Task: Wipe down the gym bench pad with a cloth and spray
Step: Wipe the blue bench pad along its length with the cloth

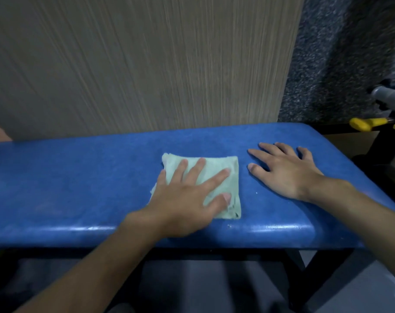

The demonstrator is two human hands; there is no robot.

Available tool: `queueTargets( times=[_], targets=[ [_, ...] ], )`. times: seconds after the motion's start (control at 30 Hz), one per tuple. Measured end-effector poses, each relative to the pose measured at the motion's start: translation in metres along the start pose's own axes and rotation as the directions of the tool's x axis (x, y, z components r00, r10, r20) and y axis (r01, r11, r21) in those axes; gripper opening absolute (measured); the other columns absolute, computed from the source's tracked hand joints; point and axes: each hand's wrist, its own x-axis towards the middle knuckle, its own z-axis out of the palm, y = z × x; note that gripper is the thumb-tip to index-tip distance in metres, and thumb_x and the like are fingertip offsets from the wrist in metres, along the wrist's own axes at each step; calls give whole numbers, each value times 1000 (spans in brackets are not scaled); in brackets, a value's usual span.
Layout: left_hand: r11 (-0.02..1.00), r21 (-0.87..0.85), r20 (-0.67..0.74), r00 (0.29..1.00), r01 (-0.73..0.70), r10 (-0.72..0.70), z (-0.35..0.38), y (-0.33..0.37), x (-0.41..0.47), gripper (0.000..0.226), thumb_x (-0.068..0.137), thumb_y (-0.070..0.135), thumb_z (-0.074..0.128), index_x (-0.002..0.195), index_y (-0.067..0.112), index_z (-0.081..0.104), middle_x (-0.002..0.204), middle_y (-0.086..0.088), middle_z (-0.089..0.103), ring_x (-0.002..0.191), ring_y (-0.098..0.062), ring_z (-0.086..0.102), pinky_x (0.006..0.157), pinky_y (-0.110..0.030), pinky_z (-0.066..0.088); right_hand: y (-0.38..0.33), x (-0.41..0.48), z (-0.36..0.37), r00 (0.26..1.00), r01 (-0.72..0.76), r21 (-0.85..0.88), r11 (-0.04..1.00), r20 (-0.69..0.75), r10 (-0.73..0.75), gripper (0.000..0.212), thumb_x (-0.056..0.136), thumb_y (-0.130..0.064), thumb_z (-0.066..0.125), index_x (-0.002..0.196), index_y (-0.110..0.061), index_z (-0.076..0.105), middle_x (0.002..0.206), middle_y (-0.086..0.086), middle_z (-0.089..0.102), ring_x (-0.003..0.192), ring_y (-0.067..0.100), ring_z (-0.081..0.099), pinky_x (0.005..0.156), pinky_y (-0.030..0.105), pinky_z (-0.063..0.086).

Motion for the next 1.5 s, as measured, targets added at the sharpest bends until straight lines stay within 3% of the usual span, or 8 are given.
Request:
queueTargets(
  times=[0.23,0.57,0.77,1.03,1.33,1.5],
  targets=[
    [1000,7,24,1000,12,-12,-1,4,-18,58,84,77,13,135,74,-15,164,14,-18,150,-18,-22,118,-59,-9,-5,4,-8,1000,5,-27,1000,13,-4,59,96,-65,15,152,-46,19,164,-14,11,151,18,2,117,57,-5],
    [995,12,31,995,97,-97,-22,-42,129,53,91,77,14,141,71,-3,166,13,-11,153,-22,-12,116,-63,-3,-3,10,6,1000,18,-41,999,8,-18,65,92,-67,10,153,-46,11,164,-14,3,151,17,-2,118,55,-1],
    [986,-10,40,986,164,-164,-31,-55,177,57,83,84,8,137,74,-3,166,14,-7,152,-22,-13,115,-63,-7,-3,10,4,1000,21,-30,999,-2,-21,65,91,-67,11,152,-46,12,164,-15,5,150,16,-1,118,53,-1],
    [996,-7,17,996,85,-85,-17,-36,105,53,93,74,11,142,69,-6,166,9,-12,152,-24,-15,118,-59,-7,-4,8,3,1000,18,-13,1000,1,-18,63,93,-67,13,152,-46,14,164,-14,7,150,16,0,118,54,0],
    [999,48,13,1000,12,-13,0,-3,-22,51,94,70,16,129,75,-22,163,13,-23,149,-18,-26,120,-55,-8,-5,9,-4,999,1,-38,999,42,1,59,96,-65,16,152,-46,17,163,-13,10,151,19,-1,116,58,-5],
    [1000,11,22,1000,13,-13,-3,-9,-9,54,89,75,15,132,76,-17,163,16,-21,149,-16,-24,119,-56,-8,-14,16,-6,1000,31,-17,999,6,-31,56,99,-57,17,153,-43,15,164,-13,10,151,19,-3,117,58,-7]
  ],
)
